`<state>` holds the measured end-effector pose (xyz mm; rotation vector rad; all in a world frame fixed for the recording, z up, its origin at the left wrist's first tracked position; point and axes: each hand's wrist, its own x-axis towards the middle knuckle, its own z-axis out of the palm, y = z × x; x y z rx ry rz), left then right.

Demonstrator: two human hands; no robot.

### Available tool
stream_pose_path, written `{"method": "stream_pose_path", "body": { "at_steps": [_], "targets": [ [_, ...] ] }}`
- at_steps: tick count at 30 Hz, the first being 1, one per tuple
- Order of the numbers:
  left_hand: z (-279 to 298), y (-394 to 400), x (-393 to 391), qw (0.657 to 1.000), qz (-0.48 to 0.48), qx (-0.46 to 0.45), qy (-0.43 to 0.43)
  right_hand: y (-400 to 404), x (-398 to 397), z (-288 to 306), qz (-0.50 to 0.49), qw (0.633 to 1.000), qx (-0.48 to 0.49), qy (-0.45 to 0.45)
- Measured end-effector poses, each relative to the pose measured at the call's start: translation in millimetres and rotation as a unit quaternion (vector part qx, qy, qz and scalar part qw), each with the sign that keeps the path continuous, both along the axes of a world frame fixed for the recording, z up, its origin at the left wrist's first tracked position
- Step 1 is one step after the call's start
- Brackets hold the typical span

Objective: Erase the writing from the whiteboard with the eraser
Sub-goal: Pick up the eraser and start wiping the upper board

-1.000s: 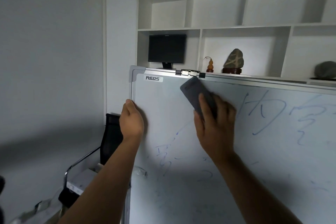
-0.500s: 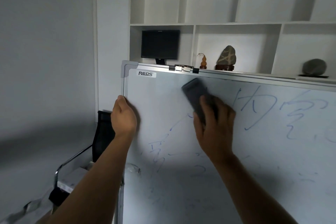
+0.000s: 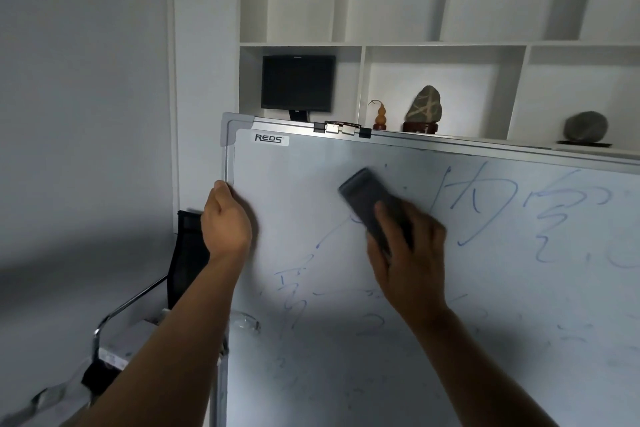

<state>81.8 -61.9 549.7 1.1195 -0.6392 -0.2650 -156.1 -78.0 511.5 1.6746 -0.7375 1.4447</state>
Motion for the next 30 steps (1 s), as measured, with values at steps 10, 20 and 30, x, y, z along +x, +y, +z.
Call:
{"method": "stream_pose_path", "body": {
  "at_steps": [10,20,30],
  "targets": [
    [1.6,-0.5,-0.9,1.0,0.007,0.012,-0.003,6.1,5.4,9.5,0.033,0.985,0.042,-0.166],
    [1.2,-1.2,0.8,1.0,-0.002,0.01,0.006,8.3,15.4,0.9,-0.014,0.993,0.03,-0.114],
    [0.6,-2.5,2.5,1.0,0.002,0.012,0.008,14.5,18.5,11.6,-0.025,0.998,0.026,-0.046]
  ]
}}
